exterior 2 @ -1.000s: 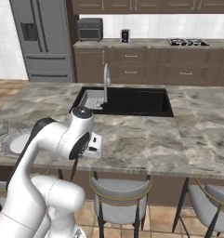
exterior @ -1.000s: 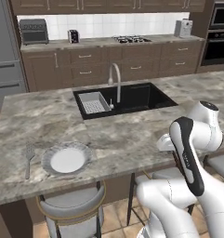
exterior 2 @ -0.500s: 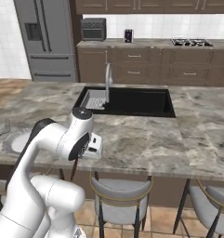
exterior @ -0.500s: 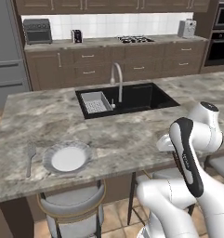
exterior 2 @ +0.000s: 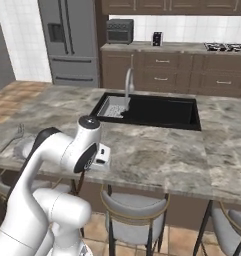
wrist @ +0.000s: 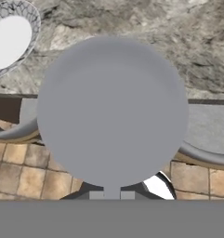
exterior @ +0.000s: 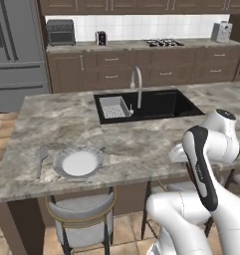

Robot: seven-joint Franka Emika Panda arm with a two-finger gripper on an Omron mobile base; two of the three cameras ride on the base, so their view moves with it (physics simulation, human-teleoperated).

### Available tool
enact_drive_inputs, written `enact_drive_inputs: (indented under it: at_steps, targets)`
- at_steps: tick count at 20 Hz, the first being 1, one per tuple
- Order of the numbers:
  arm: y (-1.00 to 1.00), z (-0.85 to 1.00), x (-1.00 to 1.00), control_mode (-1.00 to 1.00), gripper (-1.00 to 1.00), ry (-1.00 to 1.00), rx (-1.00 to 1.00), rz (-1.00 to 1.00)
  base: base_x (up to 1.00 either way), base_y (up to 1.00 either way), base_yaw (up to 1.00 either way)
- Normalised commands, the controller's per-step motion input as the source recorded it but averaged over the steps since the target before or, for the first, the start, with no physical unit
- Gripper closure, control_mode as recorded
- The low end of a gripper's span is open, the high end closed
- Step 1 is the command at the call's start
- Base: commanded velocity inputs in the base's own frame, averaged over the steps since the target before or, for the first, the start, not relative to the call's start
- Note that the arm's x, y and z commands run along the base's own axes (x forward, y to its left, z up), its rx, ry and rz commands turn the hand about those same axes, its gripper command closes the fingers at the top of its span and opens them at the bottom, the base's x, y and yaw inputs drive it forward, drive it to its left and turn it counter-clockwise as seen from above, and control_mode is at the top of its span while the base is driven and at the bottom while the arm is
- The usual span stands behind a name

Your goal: Take the fork and place it on the left side of the plate. Then take the spoon and place it on the right side of the plate. Make sure they're directly next to the plate.

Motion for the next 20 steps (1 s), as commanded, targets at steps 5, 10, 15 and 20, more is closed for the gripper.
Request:
enact_drive_inputs:
  at_steps: [5, 10, 15, 20]
  targets:
    - [0.00, 0.00, 0.00, 1.00, 1.00, 0.00, 0.00, 0.00, 0.11, 0.16, 0.43]
    - [0.00, 0.00, 0.00, 1.00, 1.00, 0.00, 0.00, 0.00, 0.00, 0.00, 0.00]
    - [0.00, 0.00, 0.00, 1.00, 1.00, 0.00, 0.00, 0.00, 0.00, 0.00, 0.00]
    - [0.00, 0.00, 0.00, 1.00, 1.00, 0.00, 0.00, 0.00, 0.00, 0.00, 0.00]
